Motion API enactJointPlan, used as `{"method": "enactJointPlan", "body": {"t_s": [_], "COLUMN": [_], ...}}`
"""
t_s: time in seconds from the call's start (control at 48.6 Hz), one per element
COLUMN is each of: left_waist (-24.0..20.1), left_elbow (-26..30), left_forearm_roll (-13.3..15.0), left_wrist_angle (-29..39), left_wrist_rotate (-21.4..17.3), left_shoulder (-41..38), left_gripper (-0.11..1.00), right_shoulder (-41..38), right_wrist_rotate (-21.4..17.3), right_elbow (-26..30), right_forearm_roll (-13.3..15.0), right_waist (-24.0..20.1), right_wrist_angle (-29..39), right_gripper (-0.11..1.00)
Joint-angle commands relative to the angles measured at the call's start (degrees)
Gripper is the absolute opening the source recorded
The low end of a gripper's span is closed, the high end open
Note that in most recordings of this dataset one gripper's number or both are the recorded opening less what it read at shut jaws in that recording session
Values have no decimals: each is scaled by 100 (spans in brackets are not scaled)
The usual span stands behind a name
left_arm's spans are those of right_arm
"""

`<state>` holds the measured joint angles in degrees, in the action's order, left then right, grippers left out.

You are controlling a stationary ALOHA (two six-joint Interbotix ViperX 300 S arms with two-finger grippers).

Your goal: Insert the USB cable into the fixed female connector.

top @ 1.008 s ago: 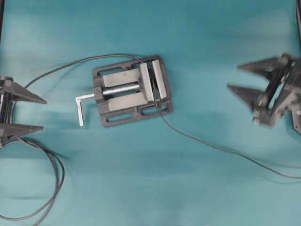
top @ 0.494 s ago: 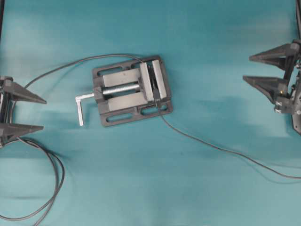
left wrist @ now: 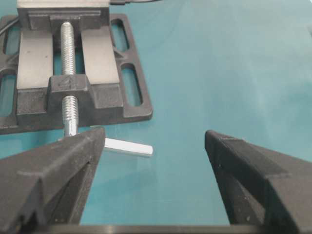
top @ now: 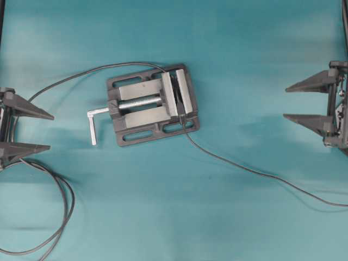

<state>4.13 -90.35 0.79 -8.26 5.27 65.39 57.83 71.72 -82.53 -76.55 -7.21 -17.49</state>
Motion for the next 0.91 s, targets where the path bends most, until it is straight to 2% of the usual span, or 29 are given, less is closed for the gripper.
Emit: {"method": "enactJointPlan", "body": {"t_s": [0.0,0.329,0.576,0.885], "left_waist": [-18,-18,-18,-18], "left_elbow": [70,70,70,62], "left_forearm_roll": [-18,-18,-18,-18], "left_wrist_angle": [-53,-53,-53,-53], "left_wrist_rotate": [9,9,9,9], "left_shoulder": [-62,-62,-70,-70], "left_gripper": [98,98,98,98], "right_shoulder": [-26,-26,-18,-26], "right_wrist_rotate": [-9,62,62,18], "right_elbow": [44,-70,-18,-44], "right_forearm_roll": [53,79,97,97], "right_waist": [9,0,0,0], "right_wrist_angle": [70,431,308,483], "right_gripper": [75,74,74,75]}}
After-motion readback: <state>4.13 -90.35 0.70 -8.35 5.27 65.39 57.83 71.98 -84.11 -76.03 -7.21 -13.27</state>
